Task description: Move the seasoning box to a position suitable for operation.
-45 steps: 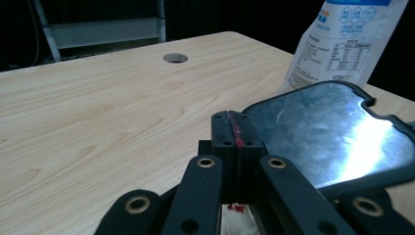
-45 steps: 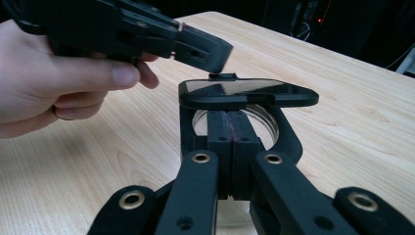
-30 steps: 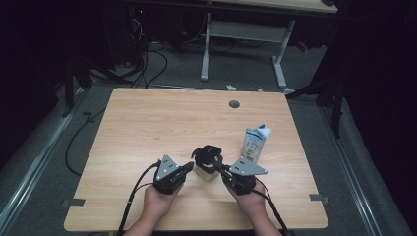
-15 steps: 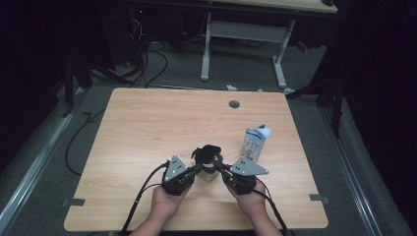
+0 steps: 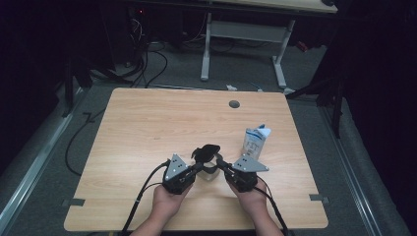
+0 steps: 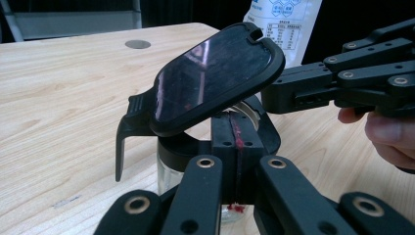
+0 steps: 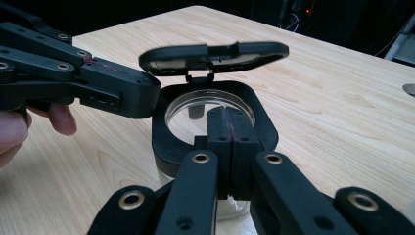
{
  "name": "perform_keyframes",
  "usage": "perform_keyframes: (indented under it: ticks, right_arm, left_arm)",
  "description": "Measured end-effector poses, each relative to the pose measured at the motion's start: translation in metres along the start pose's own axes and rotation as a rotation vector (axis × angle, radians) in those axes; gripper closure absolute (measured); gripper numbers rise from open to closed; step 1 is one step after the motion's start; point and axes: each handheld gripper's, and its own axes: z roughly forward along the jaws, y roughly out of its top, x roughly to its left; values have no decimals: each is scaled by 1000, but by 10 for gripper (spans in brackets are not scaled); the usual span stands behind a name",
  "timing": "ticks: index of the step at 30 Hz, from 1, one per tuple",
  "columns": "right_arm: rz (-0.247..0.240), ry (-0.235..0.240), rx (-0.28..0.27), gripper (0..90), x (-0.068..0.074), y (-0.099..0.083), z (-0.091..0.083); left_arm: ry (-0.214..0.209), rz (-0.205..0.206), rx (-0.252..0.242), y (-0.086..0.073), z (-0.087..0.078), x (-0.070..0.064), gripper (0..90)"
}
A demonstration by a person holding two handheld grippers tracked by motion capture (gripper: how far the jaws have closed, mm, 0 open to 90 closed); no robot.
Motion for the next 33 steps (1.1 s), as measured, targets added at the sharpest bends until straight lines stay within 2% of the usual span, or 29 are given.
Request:
perform_keyframes:
  ticks: [18,33]
  right_arm:
    - [-6,7,-1,899,-1,-2,3]
    - [-4,4,-7,890,2,-1,8]
  left_arm:
    - [67,-34,-46,8,-5,12,885]
    - [66,-57,-51,10,-4,15,877]
